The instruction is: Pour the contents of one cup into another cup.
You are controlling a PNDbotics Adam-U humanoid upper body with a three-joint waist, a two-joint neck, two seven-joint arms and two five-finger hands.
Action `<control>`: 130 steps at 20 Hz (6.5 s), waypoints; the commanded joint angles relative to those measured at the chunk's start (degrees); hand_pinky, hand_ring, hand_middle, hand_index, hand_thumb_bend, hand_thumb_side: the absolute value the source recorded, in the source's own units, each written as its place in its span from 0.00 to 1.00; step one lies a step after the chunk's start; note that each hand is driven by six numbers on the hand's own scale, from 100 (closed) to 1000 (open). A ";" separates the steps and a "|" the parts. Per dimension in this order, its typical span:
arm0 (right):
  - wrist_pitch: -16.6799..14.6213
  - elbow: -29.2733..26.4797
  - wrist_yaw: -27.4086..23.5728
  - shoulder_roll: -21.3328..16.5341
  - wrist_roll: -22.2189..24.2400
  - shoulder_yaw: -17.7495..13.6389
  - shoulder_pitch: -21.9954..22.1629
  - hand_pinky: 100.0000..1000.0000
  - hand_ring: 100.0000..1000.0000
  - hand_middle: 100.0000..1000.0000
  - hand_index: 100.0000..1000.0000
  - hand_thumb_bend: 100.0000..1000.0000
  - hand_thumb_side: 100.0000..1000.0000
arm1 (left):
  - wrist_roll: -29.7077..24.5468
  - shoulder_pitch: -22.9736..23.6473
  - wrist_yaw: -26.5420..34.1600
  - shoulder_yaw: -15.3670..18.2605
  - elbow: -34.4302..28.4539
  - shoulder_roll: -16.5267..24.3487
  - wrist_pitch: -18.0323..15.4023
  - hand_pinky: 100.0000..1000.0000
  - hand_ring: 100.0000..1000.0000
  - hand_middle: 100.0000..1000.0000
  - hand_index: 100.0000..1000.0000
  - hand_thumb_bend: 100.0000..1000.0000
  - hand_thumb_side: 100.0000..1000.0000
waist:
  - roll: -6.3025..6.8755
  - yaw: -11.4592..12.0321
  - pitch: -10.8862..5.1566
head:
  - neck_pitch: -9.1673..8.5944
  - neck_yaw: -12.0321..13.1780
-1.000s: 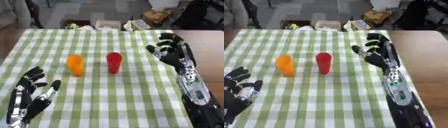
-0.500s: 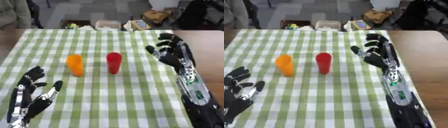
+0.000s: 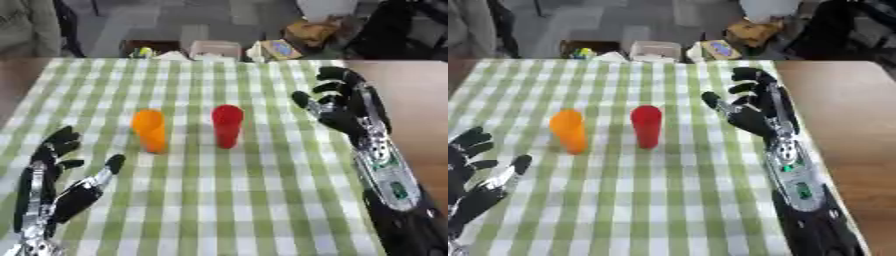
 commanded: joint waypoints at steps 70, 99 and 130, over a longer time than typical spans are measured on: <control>-0.23 -1.05 -0.71 1.25 1.95 1.63 -2.80 0.39 0.56 0.60 0.70 0.70 0.22 | -6.73 -23.11 4.65 -7.87 23.90 2.59 -6.02 0.55 0.69 0.58 0.82 0.74 0.21 | -2.33 -6.97 5.36 | -4.24 4.00; -0.39 0.17 1.22 0.29 2.13 1.49 -3.05 0.39 0.56 0.61 0.69 0.70 0.21 | 0.15 -21.30 5.58 -6.96 8.45 6.73 -3.53 0.09 0.23 0.07 0.48 0.00 0.00 | -1.89 -6.05 5.24 | -4.68 3.49; -14.84 22.79 14.58 -4.45 19.43 13.58 -18.08 0.46 0.72 0.82 0.79 0.80 0.19 | -5.00 -18.45 12.26 -6.99 -19.96 9.47 8.46 0.13 0.26 0.09 0.50 0.02 0.00 | 1.15 1.20 3.32 | -5.83 -1.49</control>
